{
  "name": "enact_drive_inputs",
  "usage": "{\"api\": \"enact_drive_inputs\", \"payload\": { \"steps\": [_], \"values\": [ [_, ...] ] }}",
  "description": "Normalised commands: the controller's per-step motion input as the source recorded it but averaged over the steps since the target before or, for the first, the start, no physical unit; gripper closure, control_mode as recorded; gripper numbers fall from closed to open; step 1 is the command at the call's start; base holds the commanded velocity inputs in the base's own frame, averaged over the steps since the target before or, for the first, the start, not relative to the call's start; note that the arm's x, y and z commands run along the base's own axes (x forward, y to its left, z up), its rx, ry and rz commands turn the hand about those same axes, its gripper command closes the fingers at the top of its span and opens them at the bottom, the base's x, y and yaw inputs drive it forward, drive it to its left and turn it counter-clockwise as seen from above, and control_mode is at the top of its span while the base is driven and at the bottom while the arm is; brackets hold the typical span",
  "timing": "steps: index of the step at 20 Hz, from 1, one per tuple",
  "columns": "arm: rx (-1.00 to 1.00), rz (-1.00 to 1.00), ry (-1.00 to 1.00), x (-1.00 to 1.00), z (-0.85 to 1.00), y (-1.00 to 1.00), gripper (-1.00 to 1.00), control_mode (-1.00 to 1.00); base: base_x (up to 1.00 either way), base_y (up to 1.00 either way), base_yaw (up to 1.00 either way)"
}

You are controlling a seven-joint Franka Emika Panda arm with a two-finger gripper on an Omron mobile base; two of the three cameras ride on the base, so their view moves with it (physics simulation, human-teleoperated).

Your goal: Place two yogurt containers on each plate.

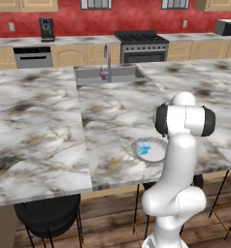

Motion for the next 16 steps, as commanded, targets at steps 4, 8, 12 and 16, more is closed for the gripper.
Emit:
{"api": "enact_drive_inputs", "payload": {
  "steps": [4,8,12,16],
  "values": [
    [0.0,0.0,0.0,0.23,-0.17,0.0,-1.0,-1.0,0.0,0.0,0.0],
    [0.0,0.0,0.0,0.14,-0.11,-0.01,1.0,-1.0,0.0,0.0,0.0],
    [0.0,0.0,0.0,0.0,0.0,0.0,1.0,-1.0,0.0,0.0,0.0],
    [0.0,0.0,0.0,0.0,-0.01,0.0,1.0,-1.0,0.0,0.0,0.0]
  ]
}}
